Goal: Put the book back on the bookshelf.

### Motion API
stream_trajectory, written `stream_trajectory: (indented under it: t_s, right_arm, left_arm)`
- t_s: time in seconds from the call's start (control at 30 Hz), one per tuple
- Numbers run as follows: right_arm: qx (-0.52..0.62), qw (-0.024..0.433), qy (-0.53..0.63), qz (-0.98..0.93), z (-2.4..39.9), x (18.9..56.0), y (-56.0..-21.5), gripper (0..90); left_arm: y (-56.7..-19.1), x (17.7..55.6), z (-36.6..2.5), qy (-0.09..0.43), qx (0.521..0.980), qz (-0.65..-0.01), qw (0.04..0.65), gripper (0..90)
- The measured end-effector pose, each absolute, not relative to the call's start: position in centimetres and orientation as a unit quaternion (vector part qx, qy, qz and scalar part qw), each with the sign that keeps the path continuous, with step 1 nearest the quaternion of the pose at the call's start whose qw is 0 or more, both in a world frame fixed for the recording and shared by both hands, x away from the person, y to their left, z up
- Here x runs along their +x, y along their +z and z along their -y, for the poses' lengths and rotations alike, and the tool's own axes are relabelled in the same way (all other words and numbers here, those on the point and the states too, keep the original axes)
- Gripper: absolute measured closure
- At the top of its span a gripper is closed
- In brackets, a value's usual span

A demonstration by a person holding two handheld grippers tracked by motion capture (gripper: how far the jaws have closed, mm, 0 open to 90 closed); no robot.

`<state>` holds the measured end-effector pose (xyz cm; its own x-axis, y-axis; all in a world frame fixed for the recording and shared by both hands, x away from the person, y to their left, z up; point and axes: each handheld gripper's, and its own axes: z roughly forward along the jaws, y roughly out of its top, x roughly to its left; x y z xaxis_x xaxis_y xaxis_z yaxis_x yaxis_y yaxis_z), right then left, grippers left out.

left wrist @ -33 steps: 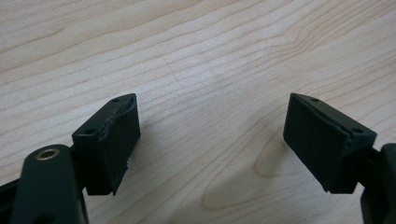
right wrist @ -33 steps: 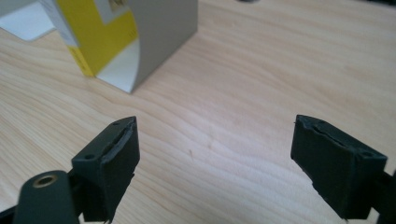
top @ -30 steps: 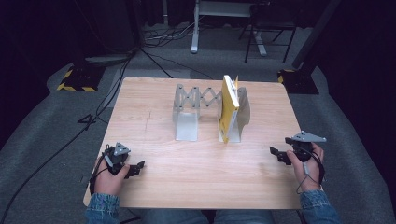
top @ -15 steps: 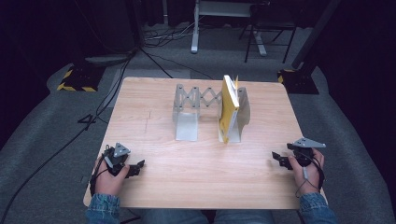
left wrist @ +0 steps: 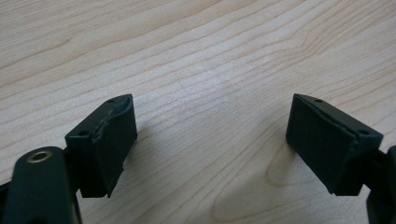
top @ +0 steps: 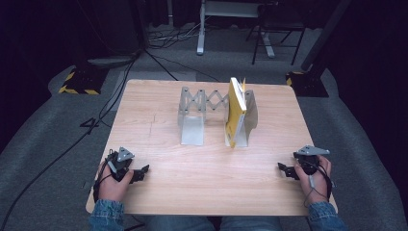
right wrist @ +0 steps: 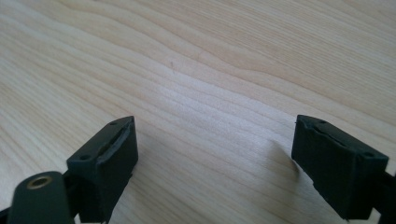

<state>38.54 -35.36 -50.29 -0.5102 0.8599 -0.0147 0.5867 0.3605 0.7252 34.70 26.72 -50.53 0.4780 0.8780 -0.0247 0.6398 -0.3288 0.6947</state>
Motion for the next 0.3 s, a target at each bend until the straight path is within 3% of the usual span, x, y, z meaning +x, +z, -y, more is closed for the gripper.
stream_trajectory:
  t_s: [0.3]
  right_arm:
    - [0.456, 0.201, 0.346, -0.795, 35.46, 38.52, -50.49, 12.7]
  left_arm:
    - [-50.57, 34.69, -26.71, 0.181, 0.794, -0.477, 0.33, 16.3]
